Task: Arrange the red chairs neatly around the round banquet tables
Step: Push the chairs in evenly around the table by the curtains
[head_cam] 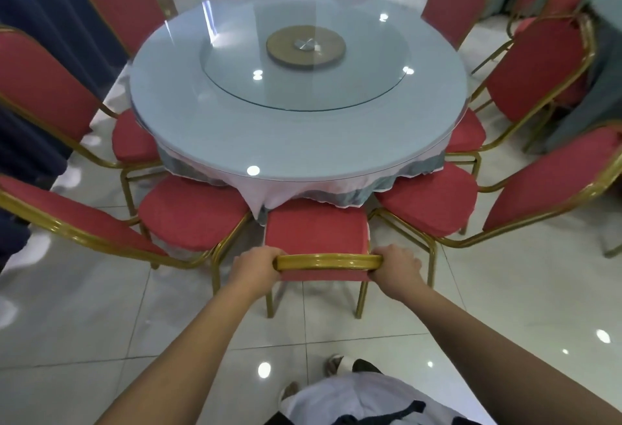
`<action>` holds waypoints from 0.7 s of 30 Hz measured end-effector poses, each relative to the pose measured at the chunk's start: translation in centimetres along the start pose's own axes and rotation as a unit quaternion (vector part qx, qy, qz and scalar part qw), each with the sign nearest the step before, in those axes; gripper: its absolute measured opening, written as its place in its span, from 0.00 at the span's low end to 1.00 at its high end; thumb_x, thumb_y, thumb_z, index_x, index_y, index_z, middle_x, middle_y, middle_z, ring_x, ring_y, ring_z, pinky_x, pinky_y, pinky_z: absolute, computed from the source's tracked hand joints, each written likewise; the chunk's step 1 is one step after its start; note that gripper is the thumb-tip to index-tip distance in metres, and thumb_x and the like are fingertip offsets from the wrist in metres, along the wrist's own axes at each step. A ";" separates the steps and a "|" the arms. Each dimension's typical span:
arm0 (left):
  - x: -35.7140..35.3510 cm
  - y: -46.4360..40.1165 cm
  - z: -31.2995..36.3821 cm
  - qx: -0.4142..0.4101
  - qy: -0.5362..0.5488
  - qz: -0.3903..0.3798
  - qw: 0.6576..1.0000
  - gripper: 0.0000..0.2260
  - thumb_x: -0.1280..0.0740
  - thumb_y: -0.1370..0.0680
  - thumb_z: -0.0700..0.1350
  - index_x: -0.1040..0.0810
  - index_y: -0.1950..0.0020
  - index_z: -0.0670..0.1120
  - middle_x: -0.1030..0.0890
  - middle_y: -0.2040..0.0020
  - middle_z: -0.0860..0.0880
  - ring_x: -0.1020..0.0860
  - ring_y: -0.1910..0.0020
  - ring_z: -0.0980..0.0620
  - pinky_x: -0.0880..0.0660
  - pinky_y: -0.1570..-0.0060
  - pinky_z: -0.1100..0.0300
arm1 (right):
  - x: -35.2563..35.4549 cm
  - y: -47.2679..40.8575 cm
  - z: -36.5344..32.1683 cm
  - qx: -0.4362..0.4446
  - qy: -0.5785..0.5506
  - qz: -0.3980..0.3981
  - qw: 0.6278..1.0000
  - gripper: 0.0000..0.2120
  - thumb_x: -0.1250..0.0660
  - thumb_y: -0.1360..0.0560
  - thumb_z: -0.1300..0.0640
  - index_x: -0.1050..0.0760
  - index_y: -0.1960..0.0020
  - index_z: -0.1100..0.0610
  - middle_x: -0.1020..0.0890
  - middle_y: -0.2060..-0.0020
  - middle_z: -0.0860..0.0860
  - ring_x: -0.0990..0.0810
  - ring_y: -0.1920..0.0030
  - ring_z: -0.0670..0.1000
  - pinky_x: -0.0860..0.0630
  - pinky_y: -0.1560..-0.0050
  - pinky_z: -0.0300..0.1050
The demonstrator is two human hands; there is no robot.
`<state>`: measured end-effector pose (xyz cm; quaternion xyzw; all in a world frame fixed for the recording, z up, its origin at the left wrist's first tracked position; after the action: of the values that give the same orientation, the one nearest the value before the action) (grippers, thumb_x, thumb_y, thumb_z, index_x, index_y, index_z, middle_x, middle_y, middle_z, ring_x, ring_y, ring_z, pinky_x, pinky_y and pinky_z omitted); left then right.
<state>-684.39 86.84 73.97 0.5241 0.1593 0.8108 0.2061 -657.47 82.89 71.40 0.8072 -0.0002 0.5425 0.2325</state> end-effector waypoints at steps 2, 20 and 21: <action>-0.3 0.4 0.3 -0.007 -0.013 0.001 1.000 0.08 0.34 0.22 0.47 0.19 0.51 0.61 0.18 0.57 0.56 0.20 0.55 0.52 0.23 0.54 0.55 | 0.0 0.1 0.4 0.010 0.003 0.000 1.000 0.02 0.32 0.29 0.54 0.22 0.58 0.48 0.23 0.62 0.47 0.26 0.52 0.55 0.32 0.50 0.51; -3.1 1.8 2.9 -0.013 -0.010 0.023 1.000 0.12 0.38 0.20 0.46 0.20 0.45 0.62 0.20 0.61 0.56 0.23 0.57 0.54 0.25 0.49 0.54 | 1.6 -0.1 4.1 0.061 -0.013 0.003 0.998 0.05 0.30 0.27 0.52 0.17 0.52 0.47 0.22 0.58 0.46 0.28 0.48 0.53 0.31 0.43 0.54; -3.0 2.0 3.0 -0.008 -0.009 0.020 1.000 0.12 0.38 0.20 0.45 0.21 0.45 0.62 0.21 0.63 0.56 0.24 0.60 0.56 0.27 0.55 0.57 | 1.5 -0.1 4.1 0.060 -0.006 -0.002 0.998 0.05 0.30 0.27 0.52 0.18 0.52 0.47 0.22 0.57 0.46 0.28 0.47 0.53 0.31 0.43 0.53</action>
<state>-680.88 83.74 73.71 0.5332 0.1404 0.8111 0.1953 -653.23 81.87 71.45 0.8228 0.0322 0.5365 0.1848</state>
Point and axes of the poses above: each hand's wrist, its own y-axis away from the middle knuckle, its own x-axis out of the back of the hand, z = x × y, the point moved 4 cm from there along -y, towards the middle knuckle
